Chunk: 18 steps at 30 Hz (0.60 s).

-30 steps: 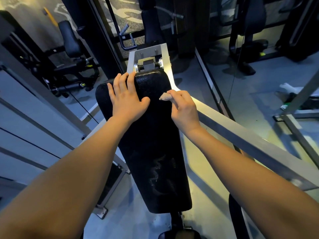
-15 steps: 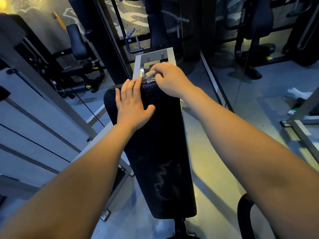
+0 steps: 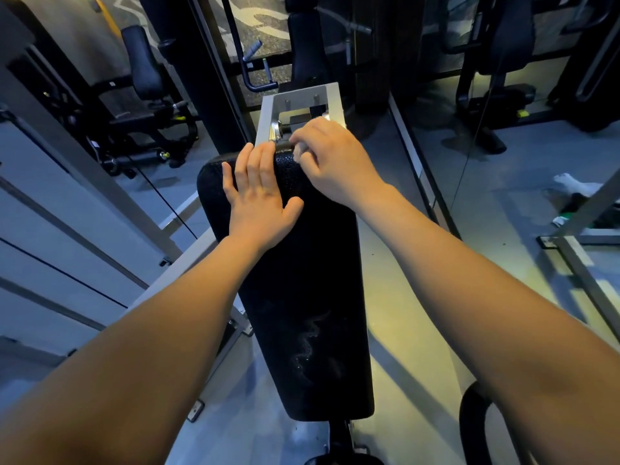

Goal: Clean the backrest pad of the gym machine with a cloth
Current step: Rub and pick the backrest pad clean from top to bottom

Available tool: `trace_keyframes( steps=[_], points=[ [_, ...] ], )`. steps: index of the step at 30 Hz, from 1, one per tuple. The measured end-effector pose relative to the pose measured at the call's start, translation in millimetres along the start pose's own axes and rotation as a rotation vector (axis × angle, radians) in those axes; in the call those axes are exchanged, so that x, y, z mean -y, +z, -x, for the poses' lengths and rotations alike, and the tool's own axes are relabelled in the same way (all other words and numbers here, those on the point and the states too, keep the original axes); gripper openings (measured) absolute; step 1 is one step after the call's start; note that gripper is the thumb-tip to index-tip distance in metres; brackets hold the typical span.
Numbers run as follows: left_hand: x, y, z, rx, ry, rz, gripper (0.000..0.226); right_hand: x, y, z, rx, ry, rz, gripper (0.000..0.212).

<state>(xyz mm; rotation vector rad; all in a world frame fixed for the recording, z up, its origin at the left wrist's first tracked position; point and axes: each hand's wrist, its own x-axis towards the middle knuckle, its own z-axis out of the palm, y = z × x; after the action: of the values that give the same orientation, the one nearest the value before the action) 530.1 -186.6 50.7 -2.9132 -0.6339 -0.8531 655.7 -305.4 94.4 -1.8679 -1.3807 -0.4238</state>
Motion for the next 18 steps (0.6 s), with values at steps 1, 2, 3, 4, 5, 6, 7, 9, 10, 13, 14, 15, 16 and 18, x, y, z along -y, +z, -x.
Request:
trace_keyframes(
  steps=[1, 2, 3, 4, 5, 6, 7, 9, 10, 13, 14, 15, 16, 18],
  points=[
    [1, 0, 1, 0.000, 0.002, 0.001, 0.093, 0, 0, -3, 0.029, -0.029, 0.032, 0.035],
    [1, 0, 1, -0.004, 0.008, 0.001, 0.093, -3, -1, -4, 0.041, -0.054, 0.027, 0.032],
    [2, 0, 2, -0.007, 0.016, 0.003, 0.093, -9, -4, -2, 0.034, -0.059, -0.019, 0.028],
    [3, -1, 2, -0.008, 0.024, 0.008, 0.093, -14, -8, 4, -0.002, -0.035, -0.096, 0.027],
    [4, -1, 2, -0.009, 0.030, 0.014, 0.093, -20, -10, 13, -0.064, 0.016, -0.180, 0.027],
    [5, -1, 2, -0.014, 0.034, 0.017, 0.093, -22, -10, 24, -0.141, 0.085, -0.251, 0.028],
    [5, -1, 2, -0.023, 0.033, 0.016, 0.093, -22, -6, 35, -0.215, 0.156, -0.303, 0.029],
    [5, -1, 2, -0.039, 0.029, 0.014, 0.092, -19, 10, 55, -0.327, 0.288, -0.381, 0.034],
    [4, 0, 1, -0.043, 0.026, 0.014, 0.091, -16, 18, 66, -0.364, 0.367, -0.418, 0.036],
    [-1, 2, -1, -0.063, -0.010, 0.046, 0.084, -12, 34, 96, -0.367, 0.601, -0.509, 0.036],
    [-4, 2, -2, -0.070, -0.028, 0.054, 0.080, -11, 35, 102, -0.340, 0.640, -0.526, 0.033],
    [-7, 2, -4, -0.074, -0.046, 0.051, 0.077, -10, 33, 103, -0.320, 0.650, -0.537, 0.029],
    [-10, 1, -5, -0.069, -0.062, 0.036, 0.075, -9, 30, 100, -0.314, 0.632, -0.542, 0.025],
    [-15, 0, -8, -0.021, -0.083, -0.009, 0.074, -9, 23, 85, -0.333, 0.585, -0.517, 0.024]
  ],
)
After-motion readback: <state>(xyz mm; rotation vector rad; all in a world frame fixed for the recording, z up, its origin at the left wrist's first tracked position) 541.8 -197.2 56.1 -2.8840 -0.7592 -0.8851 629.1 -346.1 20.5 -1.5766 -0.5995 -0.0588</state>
